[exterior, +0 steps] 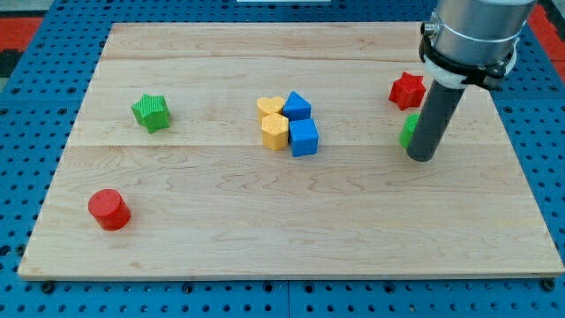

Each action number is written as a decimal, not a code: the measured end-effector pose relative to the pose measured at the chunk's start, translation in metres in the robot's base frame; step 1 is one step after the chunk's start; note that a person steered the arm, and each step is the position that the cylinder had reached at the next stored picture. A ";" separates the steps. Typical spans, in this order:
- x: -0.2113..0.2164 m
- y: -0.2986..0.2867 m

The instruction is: Point your arm at bottom left

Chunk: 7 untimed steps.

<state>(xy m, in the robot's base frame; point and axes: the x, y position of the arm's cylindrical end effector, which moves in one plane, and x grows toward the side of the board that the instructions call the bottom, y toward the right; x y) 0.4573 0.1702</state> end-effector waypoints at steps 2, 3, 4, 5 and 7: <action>-0.004 -0.004; 0.048 -0.056; 0.057 -0.122; 0.061 -0.192; 0.062 -0.278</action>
<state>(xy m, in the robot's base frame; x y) 0.5194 -0.1078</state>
